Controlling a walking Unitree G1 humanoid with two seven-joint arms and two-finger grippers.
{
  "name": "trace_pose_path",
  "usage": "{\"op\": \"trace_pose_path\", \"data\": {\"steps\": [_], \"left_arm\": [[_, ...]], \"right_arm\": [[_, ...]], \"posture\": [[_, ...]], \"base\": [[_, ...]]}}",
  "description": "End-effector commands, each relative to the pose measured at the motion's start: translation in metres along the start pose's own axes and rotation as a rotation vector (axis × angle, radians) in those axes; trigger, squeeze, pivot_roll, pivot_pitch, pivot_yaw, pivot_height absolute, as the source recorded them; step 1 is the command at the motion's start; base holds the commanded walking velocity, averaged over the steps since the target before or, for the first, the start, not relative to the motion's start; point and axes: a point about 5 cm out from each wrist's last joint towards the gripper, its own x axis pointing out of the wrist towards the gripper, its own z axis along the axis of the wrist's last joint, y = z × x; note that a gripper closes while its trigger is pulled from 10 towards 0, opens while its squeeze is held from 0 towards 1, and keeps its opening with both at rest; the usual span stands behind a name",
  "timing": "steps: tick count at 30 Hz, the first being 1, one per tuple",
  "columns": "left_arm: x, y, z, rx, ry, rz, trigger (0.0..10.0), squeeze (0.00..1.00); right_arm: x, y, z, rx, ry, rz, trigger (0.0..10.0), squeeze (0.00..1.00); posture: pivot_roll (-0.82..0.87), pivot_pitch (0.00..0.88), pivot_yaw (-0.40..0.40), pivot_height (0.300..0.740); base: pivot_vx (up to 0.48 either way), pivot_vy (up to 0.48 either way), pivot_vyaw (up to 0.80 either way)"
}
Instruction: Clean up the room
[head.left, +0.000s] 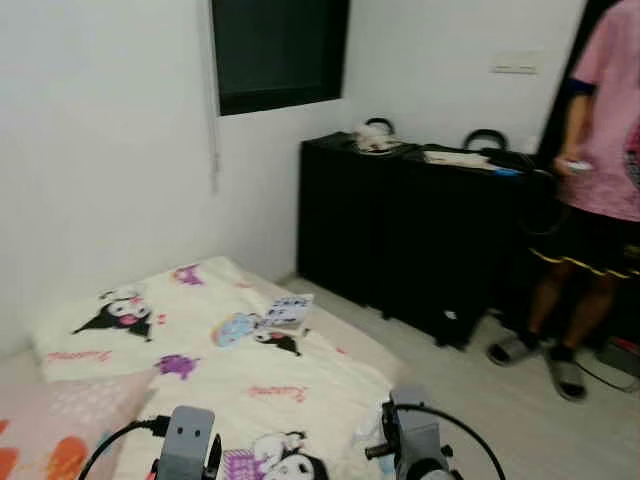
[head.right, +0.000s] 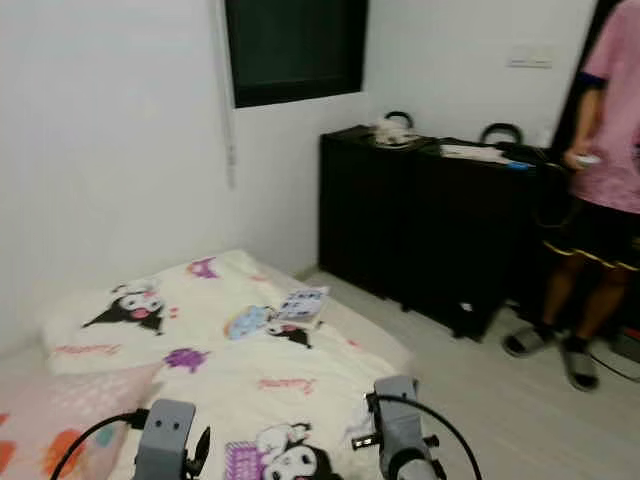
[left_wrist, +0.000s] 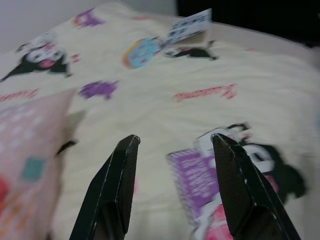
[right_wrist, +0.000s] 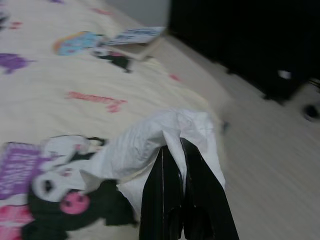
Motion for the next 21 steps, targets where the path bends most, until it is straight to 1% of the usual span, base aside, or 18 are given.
{"op": "trace_pose_path", "data": {"steps": [1,10,14,21], "left_arm": [[-0.0021,-0.0008,-0.0023,0.005,0.007,-0.009,10.0,0.0],[-0.001,-0.0003,-0.0025,0.008,0.005,-0.009,10.0,0.0],[0.0002,0.0006,-0.0045,-0.022,0.027,0.003,10.0,0.0],[0.0025,0.0031,-0.0029,-0.049,0.027,0.026,10.0,0.0]], "right_arm": [[-0.0019,0.0009,-0.0037,0.013,0.007,-0.003,10.0,0.0],[-0.0019,0.0013,-0.0037,0.014,0.002,-0.006,10.0,0.0],[-0.0029,0.0008,-0.0047,0.018,0.001,-0.022,10.0,0.0],[-0.0046,-0.0009,-0.0071,0.017,0.005,-0.041,10.0,0.0]], "posture": [[-0.05,0.074,-0.028,0.74],[-0.05,0.07,-0.027,0.74],[-0.04,0.067,-0.017,0.74],[-0.04,0.056,-0.014,0.74]], "base": [[0.0,0.0,-0.8],[0.0,0.0,-0.8],[0.0,0.0,-0.8],[0.0,0.0,-0.8]]}}
